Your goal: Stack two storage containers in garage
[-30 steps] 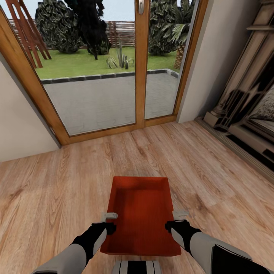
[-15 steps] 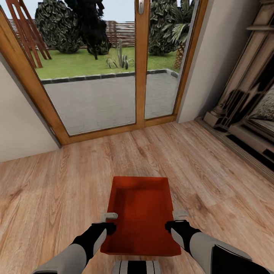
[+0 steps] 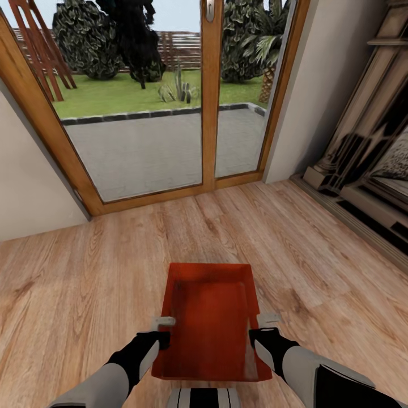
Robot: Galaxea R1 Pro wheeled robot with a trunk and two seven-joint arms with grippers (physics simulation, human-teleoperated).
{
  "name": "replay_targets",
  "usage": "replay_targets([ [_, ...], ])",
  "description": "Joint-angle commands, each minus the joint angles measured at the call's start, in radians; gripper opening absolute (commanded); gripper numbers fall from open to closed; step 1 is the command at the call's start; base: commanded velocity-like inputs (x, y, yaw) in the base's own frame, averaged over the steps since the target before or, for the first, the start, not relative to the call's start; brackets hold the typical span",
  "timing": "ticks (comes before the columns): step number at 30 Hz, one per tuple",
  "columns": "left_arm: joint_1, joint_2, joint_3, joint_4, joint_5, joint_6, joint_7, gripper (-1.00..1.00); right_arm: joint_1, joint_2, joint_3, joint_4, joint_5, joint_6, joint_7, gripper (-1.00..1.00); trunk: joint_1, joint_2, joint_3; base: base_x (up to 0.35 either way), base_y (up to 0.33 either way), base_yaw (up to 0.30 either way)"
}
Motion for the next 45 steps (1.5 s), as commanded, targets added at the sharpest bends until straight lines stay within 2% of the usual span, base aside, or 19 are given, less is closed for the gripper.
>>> replay_targets([
  [1,0.000,0.000,0.007,-0.002,-0.026,0.008,0.007,-1.00,-0.001,0.000,0.001,0.000,-0.005,0.003,0.003,-1.00,0.000,0.000,-0.001,0.000,0.000,0.000],
  [14,-0.002,0.000,0.007,-0.009,-0.030,-0.002,-0.008,-1.00,-0.001,-0.004,-0.002,0.000,-0.007,0.002,0.003,-1.00,0.000,0.000,-0.001,0.000,0.000,0.000],
  [34,-0.002,-0.001,0.006,-0.010,-0.031,-0.005,0.000,-1.00,-0.001,-0.005,-0.002,0.000,-0.007,0.003,0.003,-1.00,0.000,0.000,0.003,0.000,0.000,0.000],
  [45,-0.002,-0.001,0.006,-0.009,-0.031,-0.002,-0.001,-1.00,-0.001,-0.005,-0.002,0.001,-0.007,0.002,0.003,-1.00,-0.042,0.077,0.038,0.000,0.000,0.000],
])
